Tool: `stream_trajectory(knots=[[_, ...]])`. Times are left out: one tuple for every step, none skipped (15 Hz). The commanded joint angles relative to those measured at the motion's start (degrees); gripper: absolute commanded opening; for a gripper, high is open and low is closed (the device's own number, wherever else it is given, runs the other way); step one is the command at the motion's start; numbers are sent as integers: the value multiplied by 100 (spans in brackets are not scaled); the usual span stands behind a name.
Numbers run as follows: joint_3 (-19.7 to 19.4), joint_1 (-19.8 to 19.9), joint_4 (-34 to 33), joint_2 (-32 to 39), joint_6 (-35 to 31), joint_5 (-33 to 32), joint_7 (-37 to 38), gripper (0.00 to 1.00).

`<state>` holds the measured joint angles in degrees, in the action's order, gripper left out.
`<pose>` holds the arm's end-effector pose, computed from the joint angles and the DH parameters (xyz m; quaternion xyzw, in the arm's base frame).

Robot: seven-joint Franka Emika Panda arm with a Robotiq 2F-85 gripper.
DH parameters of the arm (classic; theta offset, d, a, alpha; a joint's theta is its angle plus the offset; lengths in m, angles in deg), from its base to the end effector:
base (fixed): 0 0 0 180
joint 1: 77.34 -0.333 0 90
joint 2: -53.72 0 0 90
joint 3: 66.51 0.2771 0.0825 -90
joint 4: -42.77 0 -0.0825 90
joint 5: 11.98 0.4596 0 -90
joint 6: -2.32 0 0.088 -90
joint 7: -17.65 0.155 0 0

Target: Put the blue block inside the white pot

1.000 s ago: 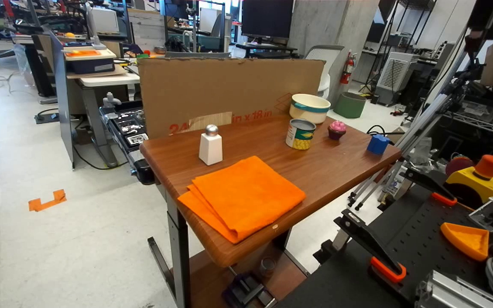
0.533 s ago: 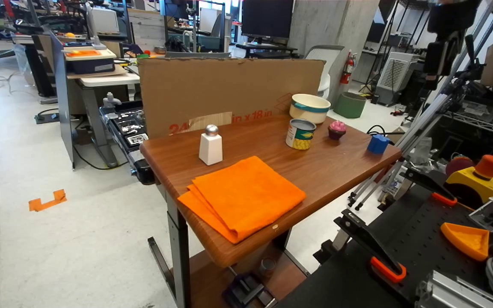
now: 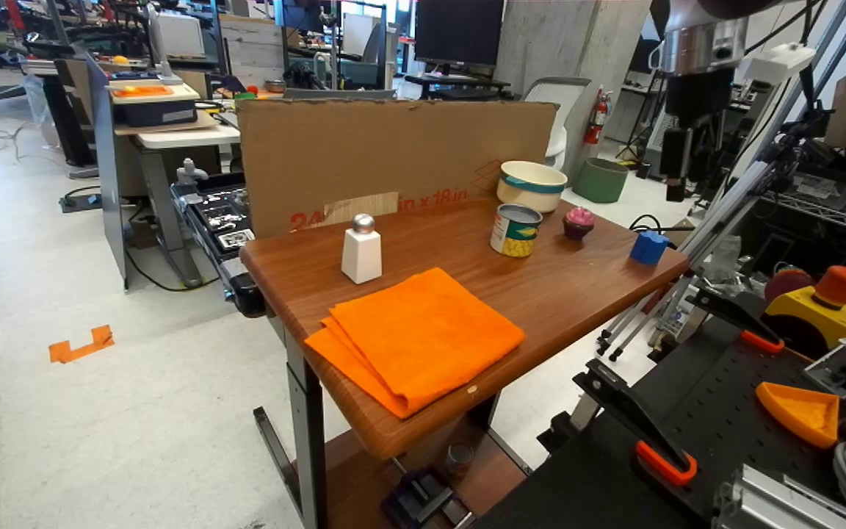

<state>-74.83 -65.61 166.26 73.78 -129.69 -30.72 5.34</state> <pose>0.5273 -0.2198 0.0798 0.9843 0.0559 -0.1334 0.1012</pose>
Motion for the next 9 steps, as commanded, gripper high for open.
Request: stream_trajectory(knots=[[155, 44, -268, 485, -91, 441, -340, 100], [195, 54, -293, 576, -78, 518, -395, 100], [231, 61, -312, 654, -58, 580, -449, 100], [263, 57, -332, 730, -12, 625, -498, 100], [291, 58, -357, 796, 30, 671, -540, 100], [309, 50, -379, 875, 40, 703, -554, 100], [320, 41, -401, 939, 25, 713, -545, 100], [329, 32, -427, 1009, 7, 730, -509, 75], [342, 31, -442, 1052, 3, 742, -505, 72]])
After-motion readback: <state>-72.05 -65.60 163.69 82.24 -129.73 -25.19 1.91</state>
